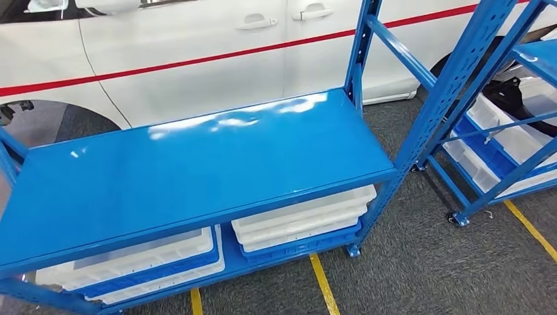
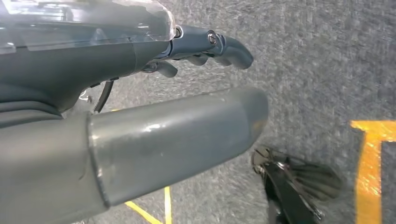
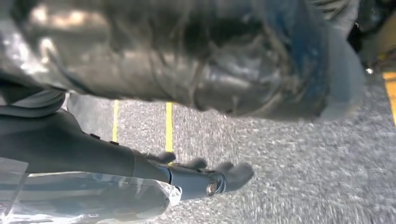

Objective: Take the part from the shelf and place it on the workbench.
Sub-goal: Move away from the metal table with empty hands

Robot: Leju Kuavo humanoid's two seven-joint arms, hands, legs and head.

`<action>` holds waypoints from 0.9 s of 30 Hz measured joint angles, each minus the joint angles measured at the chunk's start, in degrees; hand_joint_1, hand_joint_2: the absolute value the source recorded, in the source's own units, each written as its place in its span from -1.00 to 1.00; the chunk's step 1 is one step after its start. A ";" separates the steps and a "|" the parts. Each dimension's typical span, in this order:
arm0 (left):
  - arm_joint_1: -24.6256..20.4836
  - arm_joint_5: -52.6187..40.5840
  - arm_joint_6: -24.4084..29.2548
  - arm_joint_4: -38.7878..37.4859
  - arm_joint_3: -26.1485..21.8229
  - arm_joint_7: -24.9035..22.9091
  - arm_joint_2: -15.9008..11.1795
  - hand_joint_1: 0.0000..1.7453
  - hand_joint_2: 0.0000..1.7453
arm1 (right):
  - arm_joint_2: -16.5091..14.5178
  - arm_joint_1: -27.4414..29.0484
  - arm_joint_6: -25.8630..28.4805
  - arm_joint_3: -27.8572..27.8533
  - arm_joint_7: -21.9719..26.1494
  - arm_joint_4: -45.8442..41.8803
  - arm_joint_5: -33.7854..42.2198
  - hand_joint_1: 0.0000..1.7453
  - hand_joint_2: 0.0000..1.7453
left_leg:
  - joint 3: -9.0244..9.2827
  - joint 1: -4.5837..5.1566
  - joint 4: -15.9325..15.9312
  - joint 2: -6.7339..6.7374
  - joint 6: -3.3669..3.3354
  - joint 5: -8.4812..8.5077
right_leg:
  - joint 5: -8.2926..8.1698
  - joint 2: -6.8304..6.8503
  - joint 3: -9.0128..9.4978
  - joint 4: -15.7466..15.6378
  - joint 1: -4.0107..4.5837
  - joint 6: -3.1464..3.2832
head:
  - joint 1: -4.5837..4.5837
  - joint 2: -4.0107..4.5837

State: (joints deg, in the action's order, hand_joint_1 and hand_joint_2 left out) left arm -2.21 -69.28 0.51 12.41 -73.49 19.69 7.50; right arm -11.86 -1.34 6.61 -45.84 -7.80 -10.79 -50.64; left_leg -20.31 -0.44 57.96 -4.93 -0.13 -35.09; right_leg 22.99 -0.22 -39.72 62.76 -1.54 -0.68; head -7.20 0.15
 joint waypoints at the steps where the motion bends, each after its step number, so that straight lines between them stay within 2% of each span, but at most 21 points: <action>1: -0.30 -0.15 0.04 -0.01 0.00 -0.09 0.01 -1.00 -1.00 | -0.03 -0.37 -0.01 -0.06 -0.01 -0.02 -0.04 -1.00 -1.00 | -0.13 -0.05 1.12 0.60 0.32 0.19 | -0.28 0.04 0.28 -0.09 0.00 0.55 | 0.00 0.00; 2: -0.64 -0.28 0.06 -0.01 0.01 -0.20 0.03 -1.00 -1.00 | -0.05 -0.62 -0.03 -0.11 -0.01 -0.02 -0.09 -1.00 -1.00 | -0.96 -0.12 2.94 1.48 0.54 0.41 | -0.18 0.14 0.45 -0.25 -0.03 1.02 | 0.02 0.00; 3: -0.94 -0.32 0.07 -0.02 0.01 -0.31 0.06 -1.00 -1.00 | -0.08 -0.76 -0.08 -0.14 0.00 -0.02 -0.10 -1.00 -1.00 | -2.20 -0.19 5.12 2.46 0.71 -0.19 | -0.13 0.25 0.53 -0.42 0.01 1.38 | 0.04 0.00; 5: -1.22 -0.34 0.08 -0.01 0.01 -0.54 0.10 -1.00 -1.00 | -0.08 -0.79 -0.17 -0.18 0.04 -0.03 -0.13 -1.00 -1.00 | -5.64 -0.23 10.63 3.95 0.99 -3.71 | 0.16 0.48 0.54 -0.60 0.24 1.85 | 0.08 0.00; 6: -1.15 -0.34 0.08 -0.01 0.01 -0.66 0.09 -1.00 -1.00 | -0.08 -0.69 -0.21 -0.20 0.05 -0.03 -0.14 -1.00 -1.00 | -7.27 -0.23 12.95 4.13 1.04 -5.68 | 0.31 0.63 0.56 -0.61 0.38 2.02 | 0.07 0.00; 7: -1.00 -0.34 0.08 0.00 0.01 -0.77 0.09 -1.00 -1.00 | -0.08 -0.58 -0.24 -0.21 0.05 -0.03 -0.16 -1.00 -1.00 | -8.44 -0.23 14.19 4.20 1.02 -6.76 | 0.43 0.77 0.59 -0.60 0.52 2.13 | 0.08 0.00; 8: -0.85 -0.34 0.08 0.00 0.00 -0.90 0.08 -1.00 -1.00 | -0.08 -0.47 -0.29 -0.23 0.05 -0.03 -0.18 -1.00 -1.00 | -8.84 -0.22 13.72 4.26 0.89 -6.40 | 0.49 0.88 0.62 -0.60 0.66 2.20 | 0.08 0.00; 9: -0.71 -0.34 0.08 0.00 -0.01 -1.00 0.08 -1.00 -1.00 | -0.08 -0.39 -0.33 -0.24 0.05 -0.03 -0.20 -1.00 -1.00 | -8.41 -0.17 11.46 4.35 0.67 -4.71 | 0.50 0.95 0.63 -0.59 0.80 2.24 | 0.08 0.00; 11: -0.56 -0.33 0.07 0.00 -0.02 -1.14 0.01 -1.00 -1.00 | -0.12 -0.29 -0.42 -0.25 0.06 -0.02 -0.25 -1.00 -1.00 | -6.42 0.13 4.78 4.95 -0.23 -0.33 | 0.28 1.11 0.65 -0.67 0.94 2.17 | 0.06 0.00; 12: -0.60 -0.33 0.06 0.00 -0.02 -1.18 -0.05 -1.00 -1.00 | -0.17 -0.26 -0.45 -0.25 0.07 -0.01 -0.26 -1.00 -1.00 | -5.83 0.35 2.32 5.23 -0.62 1.06 | 0.08 1.20 0.74 -0.76 0.92 1.98 | 0.09 0.00; 15: -0.84 -0.32 0.07 0.00 -0.01 -1.22 -0.26 -1.00 -1.00 | -0.28 -0.36 -0.52 -0.25 0.08 -0.01 -0.26 -1.00 -1.00 | -5.99 1.03 0.08 5.41 -1.36 2.44 | -0.70 1.44 1.20 -1.71 0.46 0.56 | 0.23 0.00; 16: -0.84 -0.32 0.07 0.00 -0.01 -1.22 -0.30 -1.00 -1.00 | -0.30 -0.42 -0.55 -0.25 0.08 -0.01 -0.26 -1.00 -1.00 | -5.94 0.99 -0.56 5.37 -1.68 3.35 | -0.92 1.48 1.33 -1.97 0.36 0.05 | 0.22 0.00; 17: -0.82 -0.32 0.07 0.00 -0.02 -1.25 -0.33 -1.00 -1.00 | -0.31 -0.45 -0.57 -0.24 0.09 -0.01 -0.26 -1.00 -1.00 | -5.96 0.85 -1.24 5.30 -2.05 4.28 | -0.45 1.39 1.30 -1.74 0.37 -0.33 | 0.21 0.00; 18: -0.79 -0.32 0.07 0.00 -0.02 -1.27 -0.33 -1.00 -1.00 | -0.32 -0.43 -0.58 -0.24 0.09 -0.01 -0.26 -1.00 -1.00 | -6.08 0.64 -1.82 5.26 -2.38 5.25 | 0.97 1.15 0.91 -0.43 0.39 -0.58 | 0.21 0.00; 19: -0.77 -0.32 0.06 0.00 -0.02 -1.31 -0.32 -1.00 -1.00 | -0.30 -0.39 -0.58 -0.24 0.09 -0.01 -0.26 -1.00 -1.00 | -6.32 0.44 -2.13 5.27 -2.57 6.09 | 3.25 0.85 0.14 2.11 0.38 -0.75 | 0.20 0.00; 21: -0.73 -0.33 0.03 0.00 -0.02 -1.37 -0.32 -1.00 -1.00 | -0.29 -0.29 -0.58 -0.25 0.09 -0.01 -0.30 -1.00 -1.00 | -7.17 0.36 -2.17 5.27 -2.68 6.79 | 8.34 0.48 -1.78 8.93 0.24 -1.14 | 0.19 0.00; 22: -0.67 -0.34 0.04 0.00 -0.02 -1.38 -0.32 -1.00 -1.00 | -0.28 -0.25 -0.58 -0.25 0.09 -0.01 -0.35 -1.00 -1.00 | -7.57 0.33 -2.10 5.25 -2.59 6.96 | 9.63 0.45 -2.12 11.27 0.16 -1.38 | 0.19 0.00; 23: -0.58 -0.40 0.06 0.00 -0.02 -1.36 -0.31 -1.00 -1.00 | -0.28 -0.21 -0.56 -0.26 0.09 -0.01 -0.44 -1.00 -1.00 | -7.90 0.27 -1.98 5.23 -2.47 7.07 | 9.84 0.45 -1.57 11.82 0.08 -1.59 | 0.20 0.00; 24: -0.49 -0.49 0.13 0.00 -0.02 -1.28 -0.30 -1.00 -1.00 | -0.27 -0.19 -0.50 -0.28 0.09 -0.01 -0.55 -1.00 -1.00 | -8.17 0.17 -1.77 5.19 -2.29 7.08 | 9.02 0.46 0.06 10.20 0.01 -1.74 | 0.19 0.00; 26: -0.42 -0.66 0.29 0.00 -0.02 -0.99 -0.26 -1.00 -1.00 | -0.26 -0.14 -0.35 -0.40 0.08 -0.01 -0.75 -1.00 -1.00 | -8.60 -0.01 -1.01 5.14 -1.71 6.86 | 6.60 0.34 4.93 2.99 -0.13 -1.78 | 0.19 0.00; 27: -0.44 -0.71 0.37 0.00 -0.02 -0.87 -0.23 -1.00 -1.00 | -0.25 -0.12 -0.29 -0.48 0.08 -0.01 -0.80 -1.00 -1.00 | -8.86 0.01 -0.49 5.10 -1.28 6.61 | 5.83 0.20 6.76 -0.11 -0.09 -1.48 | 0.20 0.00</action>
State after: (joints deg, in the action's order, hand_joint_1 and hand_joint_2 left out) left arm -2.65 -69.98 0.88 12.41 -73.50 18.82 7.27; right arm -12.11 -1.46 6.32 -46.33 -7.73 -10.80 -51.45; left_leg -29.17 -0.43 57.47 0.17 -1.42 -28.48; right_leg 28.83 -0.01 -32.96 62.66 -1.63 -2.16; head -7.00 0.15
